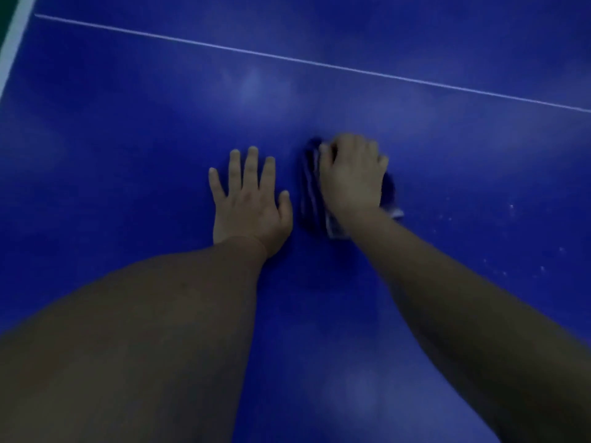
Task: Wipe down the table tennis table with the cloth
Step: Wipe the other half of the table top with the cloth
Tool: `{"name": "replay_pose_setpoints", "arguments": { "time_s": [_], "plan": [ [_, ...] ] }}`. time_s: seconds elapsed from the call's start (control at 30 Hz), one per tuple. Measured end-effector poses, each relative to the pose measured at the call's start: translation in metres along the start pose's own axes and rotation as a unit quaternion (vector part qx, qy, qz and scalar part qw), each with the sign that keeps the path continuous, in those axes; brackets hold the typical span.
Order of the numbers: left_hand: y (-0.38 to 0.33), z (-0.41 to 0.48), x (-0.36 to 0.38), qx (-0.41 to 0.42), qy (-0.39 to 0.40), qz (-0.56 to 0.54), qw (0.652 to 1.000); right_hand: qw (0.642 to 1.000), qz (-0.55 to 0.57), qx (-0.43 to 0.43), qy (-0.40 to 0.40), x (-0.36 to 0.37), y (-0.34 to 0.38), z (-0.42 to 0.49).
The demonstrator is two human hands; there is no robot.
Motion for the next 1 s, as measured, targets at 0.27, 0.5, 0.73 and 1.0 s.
{"name": "replay_pose_setpoints", "arguments": {
  "time_s": [0.27, 0.5, 0.73, 1.0],
  "plan": [
    [0.001, -0.001, 0.003, -0.009, 0.011, 0.01, 1.0, 0.992, -0.007, -0.122, -0.007, 0.0, -0.004, 0.027],
    [0.001, 0.0, 0.003, -0.013, 0.016, 0.012, 1.0, 0.999, 0.005, 0.049, 0.01, 0.024, 0.022, 0.136],
    [0.001, 0.0, 0.002, -0.011, 0.023, 0.015, 1.0, 0.99, 0.001, -0.143, -0.01, 0.01, 0.008, 0.058],
    [-0.001, -0.001, 0.002, -0.011, 0.025, 0.017, 0.999, 1.0, 0.007, 0.025, 0.011, 0.027, 0.029, 0.144]
  ]
}}
Point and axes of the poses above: each hand's wrist, its own z-axis towards the middle knuckle, its own x-axis out of the palm, y = z × x, the point moved 5 cm from there along z, towards the middle knuckle, and after that the axes turned 5 degrees about -z, right-handed, at the moved point
